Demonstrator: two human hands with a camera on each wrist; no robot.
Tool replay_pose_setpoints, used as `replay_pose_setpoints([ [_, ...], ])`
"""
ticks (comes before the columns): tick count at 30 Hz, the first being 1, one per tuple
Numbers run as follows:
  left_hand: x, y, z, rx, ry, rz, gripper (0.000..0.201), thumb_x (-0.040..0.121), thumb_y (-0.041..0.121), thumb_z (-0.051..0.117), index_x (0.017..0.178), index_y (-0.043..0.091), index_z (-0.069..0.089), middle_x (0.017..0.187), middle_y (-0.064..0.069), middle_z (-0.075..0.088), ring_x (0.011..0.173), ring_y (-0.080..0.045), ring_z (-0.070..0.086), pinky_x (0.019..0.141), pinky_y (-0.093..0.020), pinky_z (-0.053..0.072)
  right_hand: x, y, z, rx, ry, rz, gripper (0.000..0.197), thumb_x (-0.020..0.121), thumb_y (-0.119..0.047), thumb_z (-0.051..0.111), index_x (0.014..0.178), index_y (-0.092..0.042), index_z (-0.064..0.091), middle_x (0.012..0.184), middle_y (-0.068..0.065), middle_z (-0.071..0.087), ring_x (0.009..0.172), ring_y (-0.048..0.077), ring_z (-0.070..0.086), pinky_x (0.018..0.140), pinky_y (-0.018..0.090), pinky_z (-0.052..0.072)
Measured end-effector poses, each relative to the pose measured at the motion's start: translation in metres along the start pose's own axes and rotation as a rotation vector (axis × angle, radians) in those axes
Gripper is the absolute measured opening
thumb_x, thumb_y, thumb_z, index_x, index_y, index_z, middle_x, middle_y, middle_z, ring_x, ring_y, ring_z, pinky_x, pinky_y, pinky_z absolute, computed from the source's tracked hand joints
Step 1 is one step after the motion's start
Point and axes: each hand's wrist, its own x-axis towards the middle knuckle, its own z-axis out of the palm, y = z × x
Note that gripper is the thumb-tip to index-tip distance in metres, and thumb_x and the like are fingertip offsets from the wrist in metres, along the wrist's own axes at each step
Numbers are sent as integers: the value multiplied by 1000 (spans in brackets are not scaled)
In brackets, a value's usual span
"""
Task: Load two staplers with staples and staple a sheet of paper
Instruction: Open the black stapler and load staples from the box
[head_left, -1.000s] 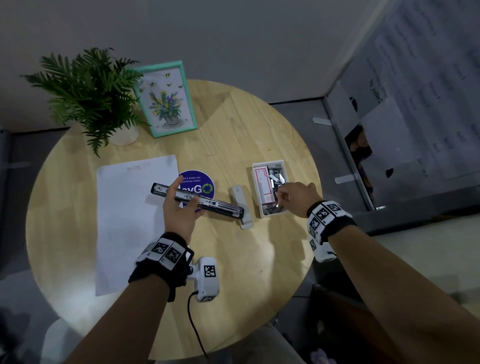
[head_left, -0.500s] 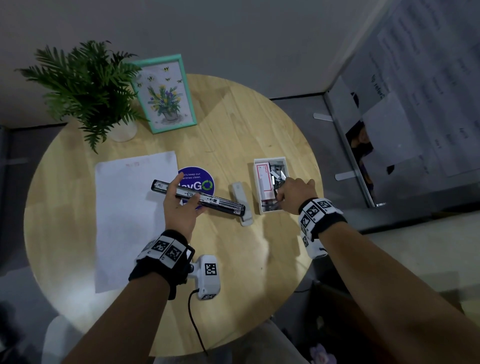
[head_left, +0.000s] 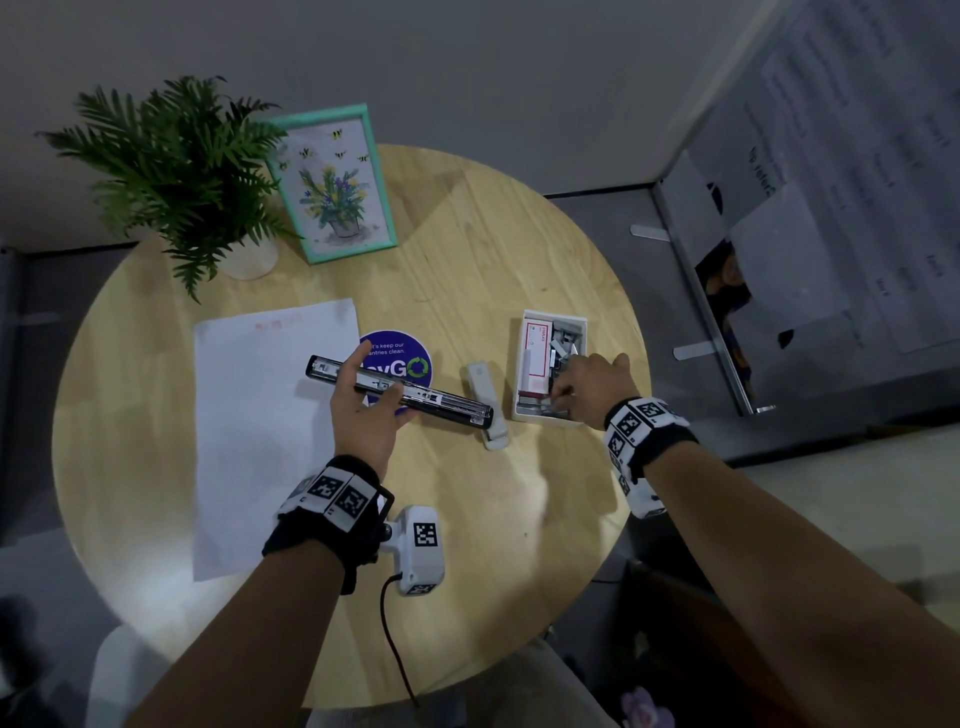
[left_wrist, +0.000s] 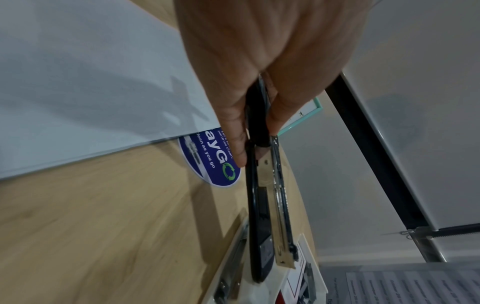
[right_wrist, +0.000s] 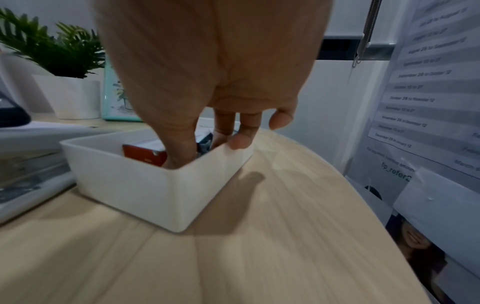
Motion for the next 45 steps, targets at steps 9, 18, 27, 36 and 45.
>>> replay_pose_setpoints([
  [9, -1, 2, 1, 0, -11, 12, 55, 88, -11, 56, 129, 26, 50, 138, -23, 48, 123, -44, 53, 63, -26, 60, -2, 4, 2, 65, 6, 11, 11, 84, -16, 58, 83, -23, 66, 97, -3, 53, 95, 21, 48, 82, 41, 25],
  [18, 2, 2, 2, -38, -48, 31, 56, 88, -9, 58, 130, 28, 50, 137, -28, 47, 123, -46, 52, 65, -27, 59, -15, 7, -9, 331, 99, 69, 27, 74, 0, 40, 83, -20, 56, 89, -2, 66, 87, 21, 51, 75, 34, 19],
  [27, 1, 6, 4, -16, -50, 28, 56, 88, -9, 57, 128, 31, 51, 137, -28, 48, 122, -47, 52, 68, -29, 61, -10, 6, -4, 575, 63, 60, 19, 76, -2, 41, 72, -19, 49, 74, -7, 68, 84, 26, 67, 87, 45, 50],
  [36, -3, 5, -2, -16, -35, 14, 56, 88, -9, 57, 127, 30, 51, 136, -25, 50, 118, -44, 56, 69, -30, 61, -16, 1, 1, 365, 68, 70, 27, 82, 3, 36, 78, -24, 40, 74, -6, 62, 77, 21, 55, 83, 36, 26],
  [45, -5, 2, 0, -13, -39, 2, 57, 87, -11, 57, 127, 30, 52, 138, -24, 48, 118, -44, 55, 66, -29, 60, -29, -1, -2, 379, 67, 57, 21, 84, 1, 35, 78, -18, 42, 66, -12, 43, 75, 17, 44, 82, 37, 24],
])
